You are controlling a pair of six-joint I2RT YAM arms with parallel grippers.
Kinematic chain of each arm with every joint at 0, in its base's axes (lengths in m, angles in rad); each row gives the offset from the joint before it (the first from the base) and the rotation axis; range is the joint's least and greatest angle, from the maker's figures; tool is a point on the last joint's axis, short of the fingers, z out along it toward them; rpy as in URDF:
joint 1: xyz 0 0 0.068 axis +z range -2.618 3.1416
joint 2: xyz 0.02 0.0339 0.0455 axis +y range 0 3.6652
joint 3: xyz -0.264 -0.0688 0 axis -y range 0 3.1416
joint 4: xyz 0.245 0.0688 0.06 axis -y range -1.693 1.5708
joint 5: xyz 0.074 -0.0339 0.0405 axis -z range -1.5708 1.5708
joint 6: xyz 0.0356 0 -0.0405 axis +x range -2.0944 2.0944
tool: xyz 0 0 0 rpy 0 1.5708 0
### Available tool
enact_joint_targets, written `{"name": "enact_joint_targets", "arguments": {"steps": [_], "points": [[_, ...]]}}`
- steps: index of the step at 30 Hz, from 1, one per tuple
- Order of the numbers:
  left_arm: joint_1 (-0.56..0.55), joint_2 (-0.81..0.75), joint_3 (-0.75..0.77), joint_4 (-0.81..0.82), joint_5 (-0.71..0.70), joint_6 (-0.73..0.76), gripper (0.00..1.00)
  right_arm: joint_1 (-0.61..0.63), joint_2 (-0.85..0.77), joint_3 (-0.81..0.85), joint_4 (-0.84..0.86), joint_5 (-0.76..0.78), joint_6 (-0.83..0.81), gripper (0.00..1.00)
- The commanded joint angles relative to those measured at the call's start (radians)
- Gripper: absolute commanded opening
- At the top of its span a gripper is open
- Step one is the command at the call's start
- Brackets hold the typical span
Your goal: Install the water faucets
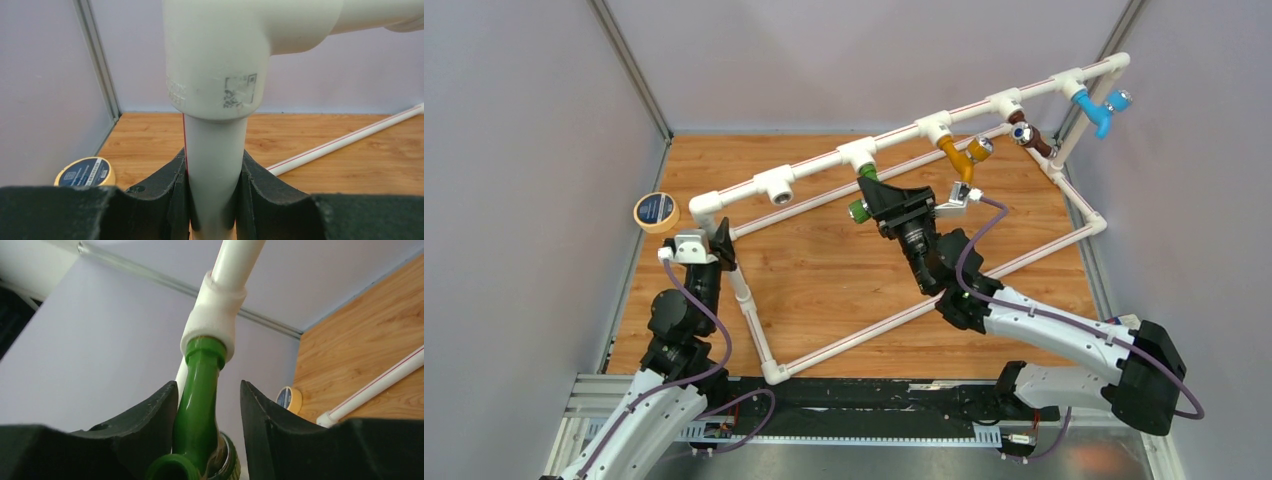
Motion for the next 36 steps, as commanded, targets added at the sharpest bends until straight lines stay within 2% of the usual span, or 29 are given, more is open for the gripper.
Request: {"name": "enact_joint_targets", "arguments": {"steps": [1,2,3,4,7,10,14,19,24,27,30,36], "points": [[0.01,0.014,0.013,-0.055,-0.033,-0.006,0.0,-0.034,-0.071,0.019,0.061,0.177,0.162,0.59],[0.007,0.014,0.014,-0.055,-0.035,-0.006,0.0,-0.034,-0.091,-0.001,0.06,0.161,0.13,0.67],[0.008,0.016,0.014,-0.055,-0.033,-0.006,0.0,-0.034,-0.107,-0.01,0.047,0.15,0.113,0.98],[0.008,0.016,0.013,-0.055,-0.033,-0.007,0.0,-0.033,-0.129,-0.033,0.047,0.139,0.09,1.0],[0.008,0.017,0.011,-0.055,-0.035,-0.004,0.0,-0.034,-0.201,-0.085,0.052,0.099,-0.097,1.0],[0.01,0.02,0.011,-0.054,-0.035,-0.003,0.0,-0.034,-0.27,-0.104,0.028,0.004,-0.389,1.0],[0.008,0.027,0.011,-0.054,-0.035,-0.001,0.0,-0.033,-0.348,-0.06,-0.084,-0.213,-0.97,1.0],[0.008,0.031,0.013,-0.055,-0.032,-0.003,0.0,-0.031,-0.414,0.057,-0.418,-0.512,-1.722,1.0],[0.008,0.033,0.013,-0.057,-0.033,-0.004,0.0,-0.033,-0.428,0.075,-0.613,-0.585,-2.287,1.0],[0.01,0.034,0.014,-0.058,-0.032,-0.003,0.0,-0.024,-0.402,0.066,-0.631,-0.573,-2.51,1.0],[0.008,0.034,0.014,-0.06,-0.03,-0.004,0.0,-0.007,-0.352,0.082,-0.629,-0.504,-2.65,1.0],[0.008,0.033,0.014,-0.058,-0.029,-0.004,0.0,0.013,-0.238,0.137,-0.547,-0.478,-2.763,0.97]]}}
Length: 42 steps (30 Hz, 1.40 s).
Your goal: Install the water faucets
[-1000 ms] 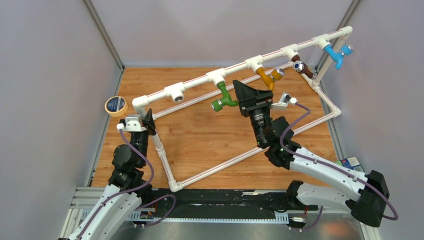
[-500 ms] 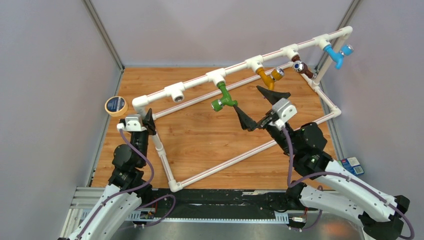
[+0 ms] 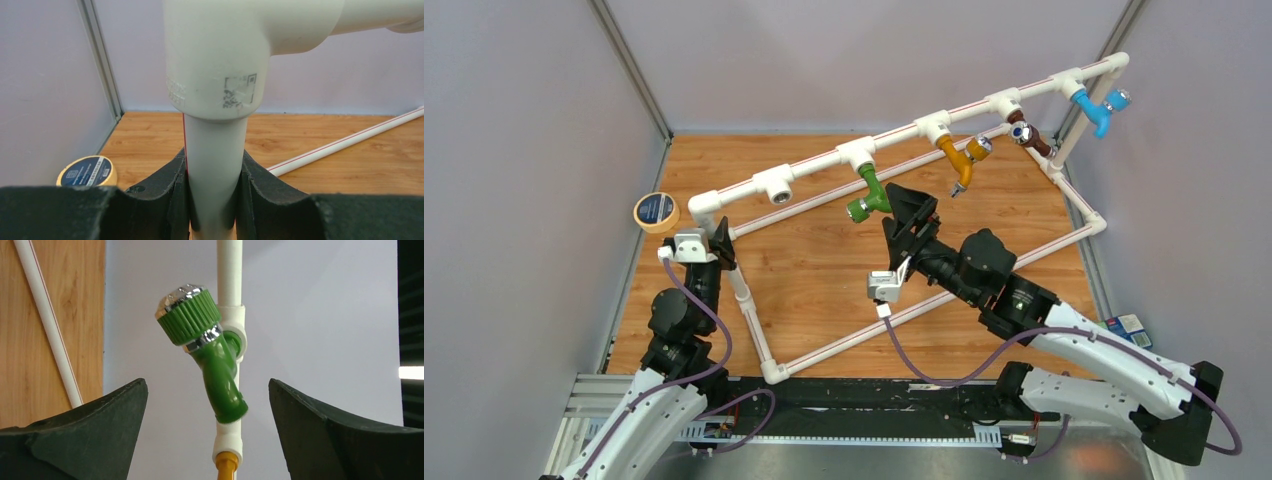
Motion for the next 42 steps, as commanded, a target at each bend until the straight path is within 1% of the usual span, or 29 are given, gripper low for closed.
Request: {"name": "enact_joint_targets", "arguments": {"steps": [1,6,9,12,14,15,19,21,23,24,25,26,28,30,31,32,33,36,38,41,42], "points": [[0.004,0.021,0.014,-0.063,-0.009,0.001,0.0,0.011,0.057,0.072,0.083,0.018,-0.208,0.97],[0.005,0.012,0.013,-0.064,-0.009,-0.002,0.0,0.011,0.166,0.1,0.143,0.084,-0.216,0.89],[0.007,0.007,0.013,-0.064,-0.011,-0.004,0.0,-0.003,0.211,0.104,0.212,0.088,-0.147,0.83],[0.005,0.004,0.013,-0.064,-0.008,-0.007,0.0,-0.012,0.238,0.112,0.261,0.07,-0.026,0.7],[0.003,-0.002,0.013,-0.066,-0.006,-0.01,0.0,-0.012,0.244,0.11,0.318,0.053,0.116,0.58],[0.003,-0.004,0.013,-0.066,-0.006,-0.01,0.0,-0.014,0.246,0.109,0.349,0.047,0.198,0.51],[0.007,-0.005,0.011,-0.064,-0.009,-0.011,0.0,-0.012,0.243,0.071,0.525,0.049,0.593,0.26],[0.005,-0.005,0.011,-0.064,-0.008,-0.013,0.0,-0.012,0.235,0.052,0.618,0.064,0.91,0.12],[0.004,-0.005,0.011,-0.063,-0.005,-0.014,0.0,-0.012,0.229,0.031,0.737,0.131,1.213,0.04],[0.005,-0.005,0.013,-0.064,-0.005,-0.013,0.0,-0.012,0.228,0.009,0.799,0.186,1.375,0.03],[0.004,-0.004,0.01,-0.063,-0.005,-0.014,0.0,-0.012,0.229,-0.011,0.852,0.247,1.504,0.01],[0.003,-0.002,0.01,-0.061,-0.003,-0.014,0.0,-0.014,0.234,-0.025,0.898,0.333,1.682,0.0],[0.005,0.001,0.01,-0.061,0.001,-0.014,0.0,-0.014,0.244,-0.037,0.904,0.535,2.007,0.0],[0.005,0.001,0.011,-0.061,0.003,-0.016,0.0,-0.015,0.26,-0.028,0.831,0.664,2.335,0.0],[0.004,0.002,0.011,-0.061,0.003,-0.016,0.0,-0.017,0.267,-0.019,0.758,0.696,2.496,0.0],[0.003,-0.001,0.011,-0.061,0.003,-0.016,0.0,-0.018,0.28,-0.006,0.725,0.714,2.624,0.0],[0.003,-0.001,0.011,-0.061,0.001,-0.014,0.0,-0.021,0.29,0.003,0.705,0.72,2.689,0.0],[0.005,-0.005,0.011,-0.064,0.0,-0.016,0.0,-0.021,0.307,0.014,0.717,0.74,2.734,0.0],[0.005,-0.007,0.01,-0.064,0.0,-0.016,0.0,-0.02,0.3,0.005,0.743,0.737,2.682,0.01],[0.005,-0.007,0.01,-0.061,-0.006,-0.014,0.0,-0.02,0.268,-0.022,0.757,0.699,2.576,0.17],[0.005,-0.008,0.008,-0.06,-0.005,-0.013,0.0,-0.021,0.258,-0.034,0.768,0.672,2.518,0.23]]}}
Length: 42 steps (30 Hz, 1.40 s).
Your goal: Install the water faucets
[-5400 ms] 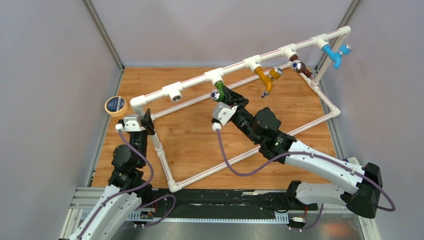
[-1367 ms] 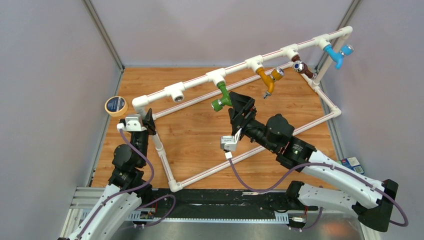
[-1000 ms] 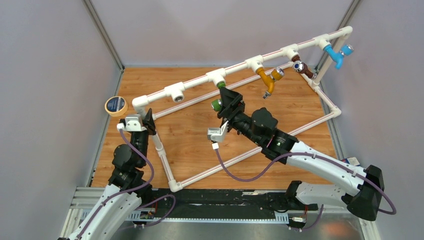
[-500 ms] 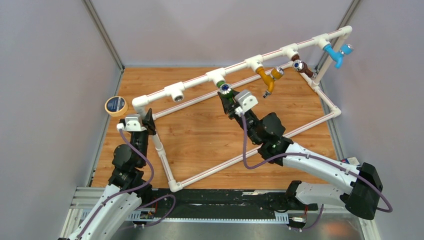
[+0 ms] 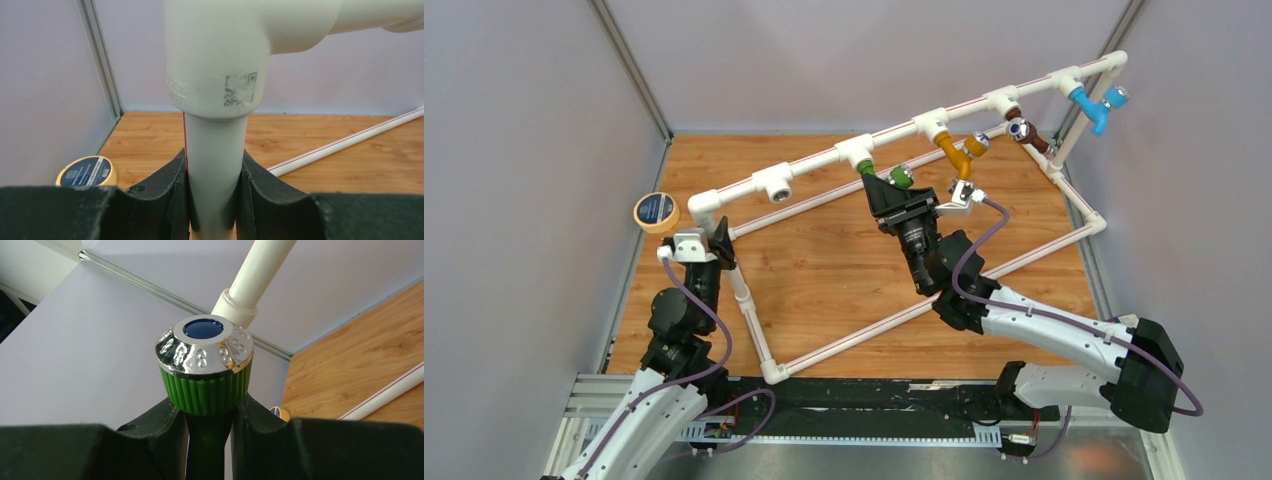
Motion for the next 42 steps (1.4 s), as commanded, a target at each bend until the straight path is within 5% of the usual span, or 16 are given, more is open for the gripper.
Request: {"name": "enact_joint_targets", "arguments": {"steps": [1,9,10,14,21,26,33,38,42], "points": [[0.002,-0.003,0.008,-0.056,-0.014,-0.006,0.0,-0.037,-0.047,0.002,0.111,0.036,-0.014,0.3],[0.003,0.001,0.008,-0.056,-0.024,0.004,0.0,-0.037,-0.191,-0.123,0.185,-0.136,-0.44,0.82],[0.005,0.001,0.006,-0.056,-0.025,0.004,0.0,-0.035,-0.215,-0.123,0.171,-0.159,-0.511,1.0],[0.003,0.011,0.008,-0.055,-0.021,0.007,0.0,-0.037,-0.31,-0.093,0.041,-0.248,-0.905,1.0],[0.002,0.017,0.006,-0.056,-0.016,0.005,0.0,-0.035,-0.413,0.03,-0.468,-0.576,-1.808,1.0],[0.003,0.023,0.009,-0.056,-0.014,0.007,0.0,-0.034,-0.421,0.007,-0.6,-0.714,-2.157,1.0],[0.002,0.021,0.009,-0.058,-0.013,0.008,0.0,-0.034,-0.273,0.071,-0.585,-0.73,-2.192,1.0],[0.003,0.017,0.008,-0.058,-0.01,0.004,0.0,-0.035,-0.182,0.05,-0.351,-0.652,-1.999,0.96],[0.003,0.008,0.008,-0.058,-0.01,0.0,0.0,-0.034,-0.133,-0.011,-0.084,-0.54,-1.718,0.81]]}}
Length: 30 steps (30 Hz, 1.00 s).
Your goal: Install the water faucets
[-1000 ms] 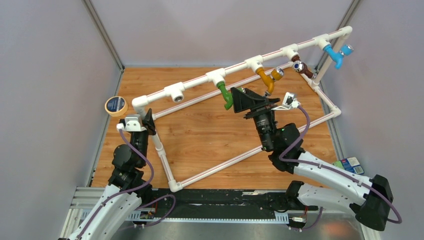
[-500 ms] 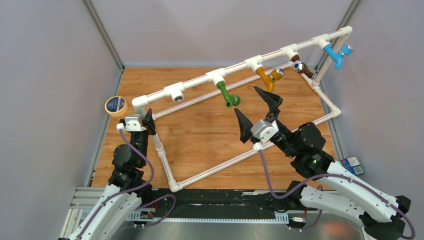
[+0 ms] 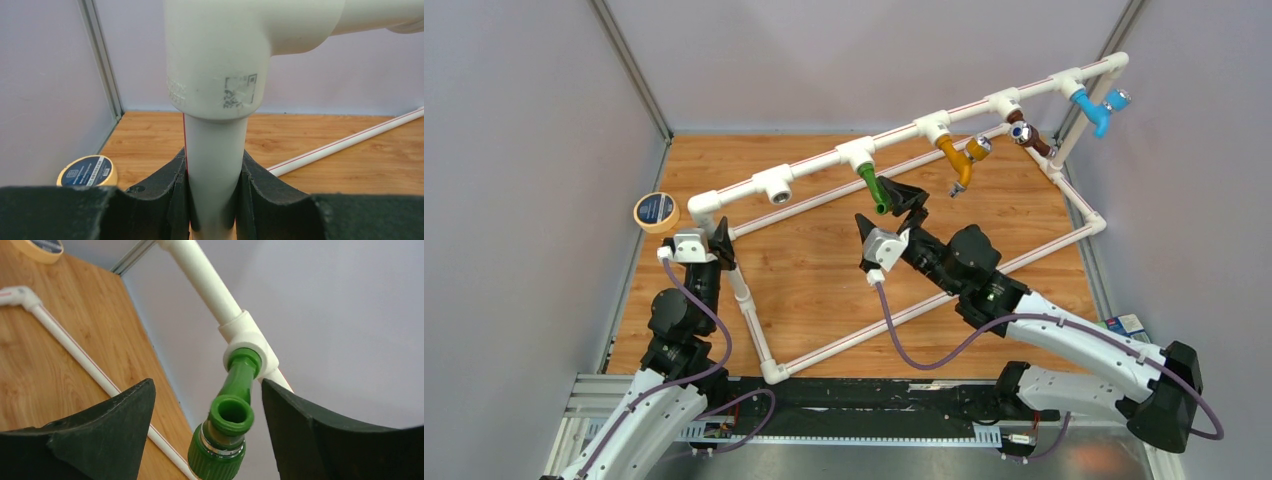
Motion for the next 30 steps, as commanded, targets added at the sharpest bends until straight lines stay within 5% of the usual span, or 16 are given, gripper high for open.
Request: {"name": "enact_joint_targets", "arguments": {"steps": [1,9,13,18,23,28,29,30], "points": [[0.003,0.007,0.008,-0.057,-0.001,-0.002,0.0,0.002,0.026,-0.04,0.376,0.123,0.394,0.78],[0.003,-0.009,0.008,-0.055,0.007,-0.013,0.0,0.003,0.071,-0.137,0.719,0.433,1.531,0.5],[0.005,-0.018,0.008,-0.055,0.009,-0.014,0.0,0.003,0.103,-0.113,0.651,0.606,2.075,0.28],[0.002,-0.03,0.008,-0.055,0.007,-0.017,0.0,0.003,0.105,-0.027,0.473,0.666,2.331,0.19],[0.005,-0.032,0.006,-0.055,0.006,-0.016,0.0,0.003,0.048,-0.014,0.467,0.668,2.018,0.49],[0.002,-0.032,0.006,-0.054,0.006,-0.014,0.0,0.0,-0.036,0.008,0.465,0.541,1.454,0.8],[0.005,-0.03,0.006,-0.054,0.009,-0.016,0.0,0.0,-0.049,0.022,0.447,0.491,1.338,1.0],[0.005,-0.03,0.006,-0.052,0.007,-0.016,0.0,-0.001,-0.061,0.041,0.41,0.429,1.202,1.0]]}}
